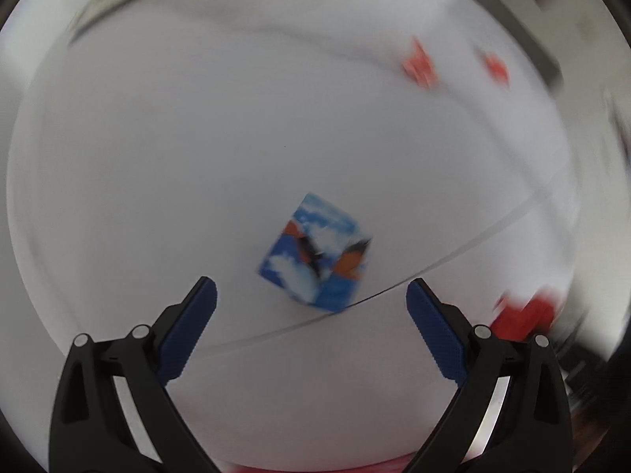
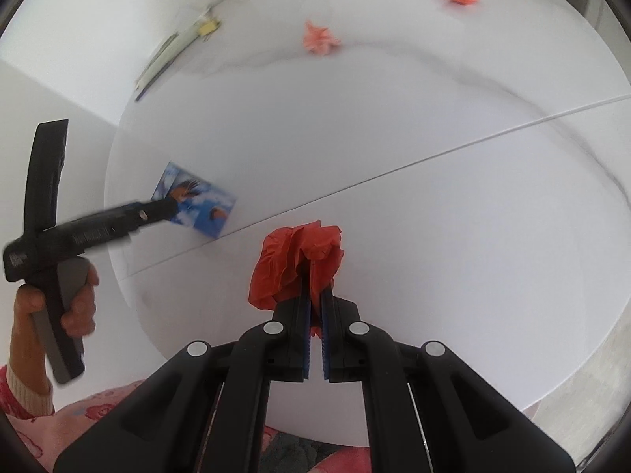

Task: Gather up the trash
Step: 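Grasp the red crumpled paper with the right tool while the left tool grasps the blue printed box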

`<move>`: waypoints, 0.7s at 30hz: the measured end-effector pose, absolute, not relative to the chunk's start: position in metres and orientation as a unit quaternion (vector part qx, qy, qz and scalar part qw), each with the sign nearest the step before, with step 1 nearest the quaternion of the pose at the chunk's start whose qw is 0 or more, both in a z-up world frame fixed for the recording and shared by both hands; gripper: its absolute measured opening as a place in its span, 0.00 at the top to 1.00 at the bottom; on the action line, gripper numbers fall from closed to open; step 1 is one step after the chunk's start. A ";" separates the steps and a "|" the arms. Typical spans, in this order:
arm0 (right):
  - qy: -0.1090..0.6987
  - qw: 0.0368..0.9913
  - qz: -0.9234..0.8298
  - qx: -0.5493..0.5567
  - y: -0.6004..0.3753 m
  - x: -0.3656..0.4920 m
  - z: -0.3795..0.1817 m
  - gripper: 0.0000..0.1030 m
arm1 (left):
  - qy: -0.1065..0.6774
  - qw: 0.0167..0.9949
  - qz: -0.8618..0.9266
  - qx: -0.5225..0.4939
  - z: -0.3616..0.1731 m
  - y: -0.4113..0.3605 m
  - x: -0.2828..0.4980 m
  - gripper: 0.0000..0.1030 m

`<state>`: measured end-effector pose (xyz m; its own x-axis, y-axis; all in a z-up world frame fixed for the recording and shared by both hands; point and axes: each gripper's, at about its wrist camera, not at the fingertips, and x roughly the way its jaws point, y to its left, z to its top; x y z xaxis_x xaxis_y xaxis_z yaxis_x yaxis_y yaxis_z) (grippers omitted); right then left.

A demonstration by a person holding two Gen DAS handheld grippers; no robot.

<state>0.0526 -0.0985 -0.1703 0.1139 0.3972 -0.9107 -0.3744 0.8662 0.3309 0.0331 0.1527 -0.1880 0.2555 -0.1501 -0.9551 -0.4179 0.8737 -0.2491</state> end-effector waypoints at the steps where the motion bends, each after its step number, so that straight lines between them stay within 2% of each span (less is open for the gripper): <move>1: 0.613 0.747 0.258 0.012 -0.097 0.052 -0.171 0.95 | 0.599 0.749 0.114 -0.261 -0.185 0.153 0.033 0.10; 8: 0.607 0.747 0.270 0.022 -0.121 0.051 -0.168 0.95 | 0.556 0.659 0.354 -0.362 -0.186 0.151 0.045 0.10; 16: 0.599 0.751 0.278 0.024 -0.141 0.044 -0.159 0.95 | 0.562 0.603 0.414 -0.386 -0.218 0.146 0.062 0.10; 18: 0.597 0.753 0.276 0.025 -0.148 0.044 -0.157 0.95 | 0.568 0.607 0.404 -0.382 -0.221 0.142 0.066 0.20; 20: 0.596 0.755 0.272 0.027 -0.155 0.045 -0.155 0.95 | 0.575 0.612 0.375 -0.393 -0.225 0.139 0.069 0.50; 21: 0.595 0.756 0.271 0.028 -0.158 0.045 -0.154 0.95 | 0.576 0.613 0.363 -0.402 -0.228 0.142 0.069 0.50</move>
